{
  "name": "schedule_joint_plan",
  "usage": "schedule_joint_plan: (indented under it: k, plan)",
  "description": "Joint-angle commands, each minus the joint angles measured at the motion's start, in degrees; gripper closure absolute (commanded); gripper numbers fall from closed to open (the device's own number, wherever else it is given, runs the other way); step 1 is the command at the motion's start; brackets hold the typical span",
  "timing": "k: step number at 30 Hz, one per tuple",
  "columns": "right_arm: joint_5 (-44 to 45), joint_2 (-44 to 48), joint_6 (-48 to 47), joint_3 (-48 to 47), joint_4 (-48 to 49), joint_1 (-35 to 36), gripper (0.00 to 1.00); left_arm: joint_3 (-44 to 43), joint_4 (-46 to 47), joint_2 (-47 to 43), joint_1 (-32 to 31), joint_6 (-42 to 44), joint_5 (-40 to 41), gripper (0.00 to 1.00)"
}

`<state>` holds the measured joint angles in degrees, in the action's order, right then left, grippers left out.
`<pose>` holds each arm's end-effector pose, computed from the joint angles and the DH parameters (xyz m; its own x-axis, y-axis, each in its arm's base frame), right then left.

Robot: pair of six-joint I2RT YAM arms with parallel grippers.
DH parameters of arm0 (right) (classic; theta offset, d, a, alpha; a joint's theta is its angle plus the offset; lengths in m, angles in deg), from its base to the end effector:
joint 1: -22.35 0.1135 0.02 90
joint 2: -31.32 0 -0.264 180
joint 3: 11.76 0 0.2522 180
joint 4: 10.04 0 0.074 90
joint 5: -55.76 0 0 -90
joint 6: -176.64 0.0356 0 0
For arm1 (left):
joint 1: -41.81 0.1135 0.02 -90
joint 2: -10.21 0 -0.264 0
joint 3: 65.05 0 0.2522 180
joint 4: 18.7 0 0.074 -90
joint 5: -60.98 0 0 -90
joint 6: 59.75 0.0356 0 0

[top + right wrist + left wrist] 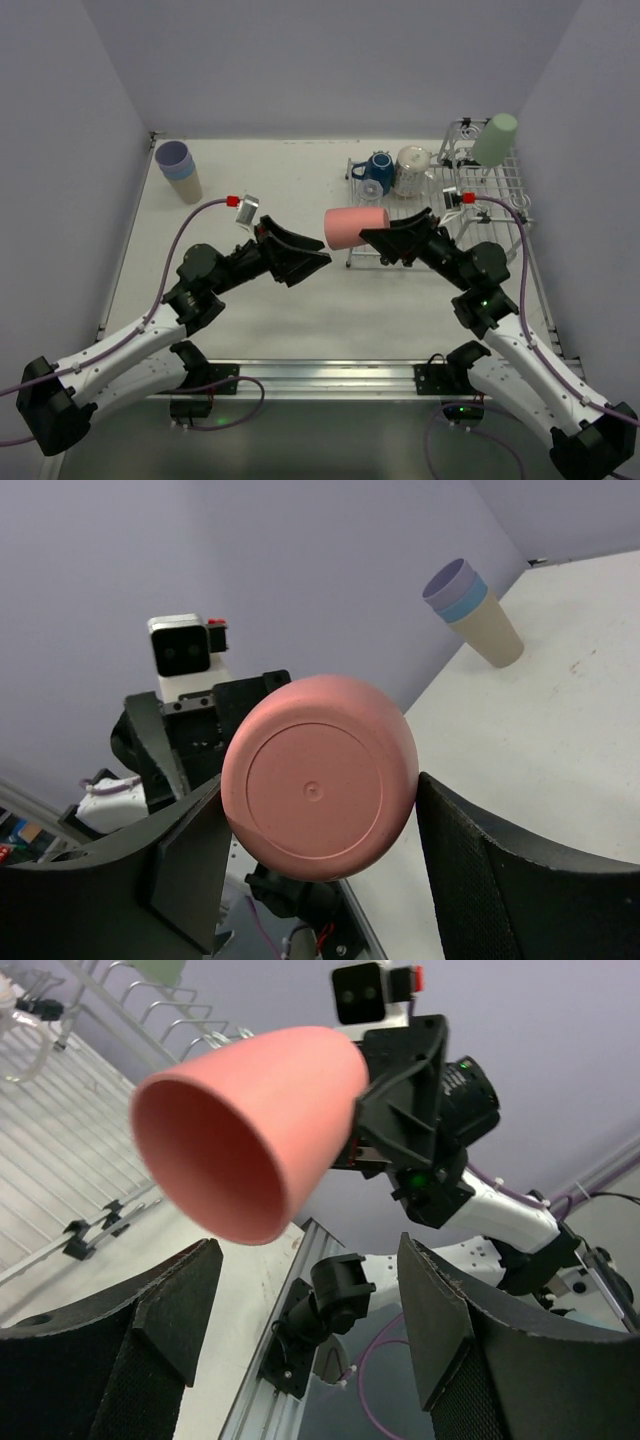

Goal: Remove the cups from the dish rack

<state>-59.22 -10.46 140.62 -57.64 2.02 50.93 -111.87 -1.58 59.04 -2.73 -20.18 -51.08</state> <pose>0.1480 0.0978 0.3370 -0.4951 0.5652 -0.6599 -0.6622 0.2463 0.7077 0.1343 -0.1509 0.3313 -0.5820 -0.4296 -0.6905 0.7220 0.1179 -0.6818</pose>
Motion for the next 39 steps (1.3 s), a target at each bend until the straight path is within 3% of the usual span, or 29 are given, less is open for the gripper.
schedule_joint_plan:
  k: [1,7,15,18,19,22,24,25,27,30,32,34,39]
  plan:
    - [1.68,1.26,0.33,-1.28,3.53,0.34,0.41,-1.83,-5.64,-1.81,-0.03,3.85,4.22,0.22]
    - [-3.49,-3.03,3.94,-1.81,7.49,1.04,0.41,-2.62,-5.04,-1.29,-0.03,4.73,4.23,0.21]
    - [-3.42,-8.49,4.38,-0.76,10.99,4.73,0.4,-4.73,1.11,2.66,-0.03,4.82,1.41,0.25]
    - [-3.42,-9.72,5.7,0.65,14.67,5.43,0.4,-4.56,2.26,2.75,-0.03,5.17,2.19,0.49]
    - [-3.16,-9.9,6.4,1.09,15.48,5.35,0.4,-4.56,2.26,2.58,-0.03,5.26,2.81,0.7]
    - [-2.01,-10.25,6.93,2.32,16.89,5.52,0.38,-4.91,0.25,1.53,-0.03,6.84,5.97,0.97]
    - [-1.23,-10.34,6.84,2.85,16.19,5.52,0.31,-8.14,-6.59,1.52,-0.03,10.61,10.17,1.0]
    - [-0.87,-10.34,6.32,3.03,15.67,5.44,0.16,-9.73,-10.1,1.87,-0.03,12.27,12.2,1.0]
    - [-0.43,-9.9,4.66,1.81,8.95,5.52,0.02,-16.63,-22.21,3.1,0.06,17.02,21.12,1.0]
    - [2.72,-8.59,-2.45,-1.44,-5.19,5.87,0.01,-26.5,-43.34,9.41,0.93,23.08,33.97,1.0]
    - [4.75,-7.18,-6.68,-1.72,-8.5,6.4,0.01,-37.13,-55.93,16.79,3.04,26.59,36.56,1.0]
    - [5.63,-6.48,-9.05,-1.81,-12.1,6.93,0.01,-44.07,-60.91,23.19,7.25,28.37,35.96,1.0]
    - [7.3,-4.28,-13.01,-1.55,-17.37,8.69,0.01,-52.01,-70.15,35.69,20.68,33.47,29.02,1.0]
